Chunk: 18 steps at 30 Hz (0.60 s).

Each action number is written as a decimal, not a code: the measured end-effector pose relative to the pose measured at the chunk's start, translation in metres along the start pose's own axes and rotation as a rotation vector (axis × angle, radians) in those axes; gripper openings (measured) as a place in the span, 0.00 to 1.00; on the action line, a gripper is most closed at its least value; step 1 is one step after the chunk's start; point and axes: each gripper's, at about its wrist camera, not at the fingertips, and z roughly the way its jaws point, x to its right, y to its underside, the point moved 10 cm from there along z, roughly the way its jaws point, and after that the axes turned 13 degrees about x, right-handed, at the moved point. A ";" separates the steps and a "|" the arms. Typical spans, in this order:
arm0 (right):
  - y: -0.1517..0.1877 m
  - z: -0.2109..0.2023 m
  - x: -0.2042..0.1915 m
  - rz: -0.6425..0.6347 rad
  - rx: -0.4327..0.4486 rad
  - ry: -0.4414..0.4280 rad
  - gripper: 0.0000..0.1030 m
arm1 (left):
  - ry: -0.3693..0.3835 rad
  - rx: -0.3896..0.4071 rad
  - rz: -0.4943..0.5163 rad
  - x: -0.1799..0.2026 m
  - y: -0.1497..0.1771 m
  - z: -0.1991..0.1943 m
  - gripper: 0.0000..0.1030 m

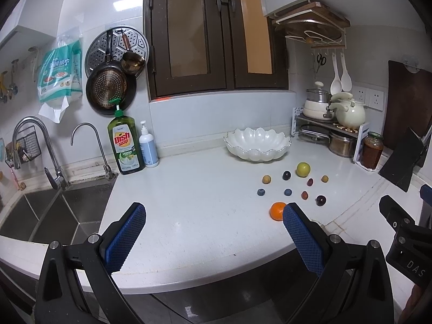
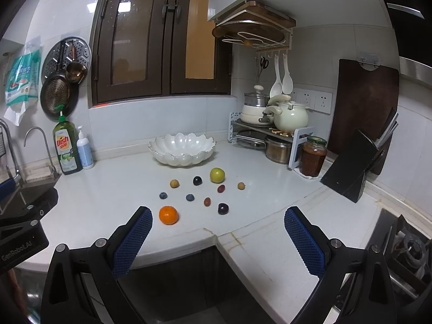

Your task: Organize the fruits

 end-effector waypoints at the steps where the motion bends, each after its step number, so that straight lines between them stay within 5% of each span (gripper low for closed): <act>1: 0.000 -0.001 0.001 -0.001 0.000 -0.001 0.97 | 0.000 0.002 0.002 0.000 0.000 -0.001 1.00; 18: -0.001 -0.001 0.000 -0.003 0.007 0.006 0.97 | 0.009 0.011 0.002 0.001 -0.005 -0.001 1.00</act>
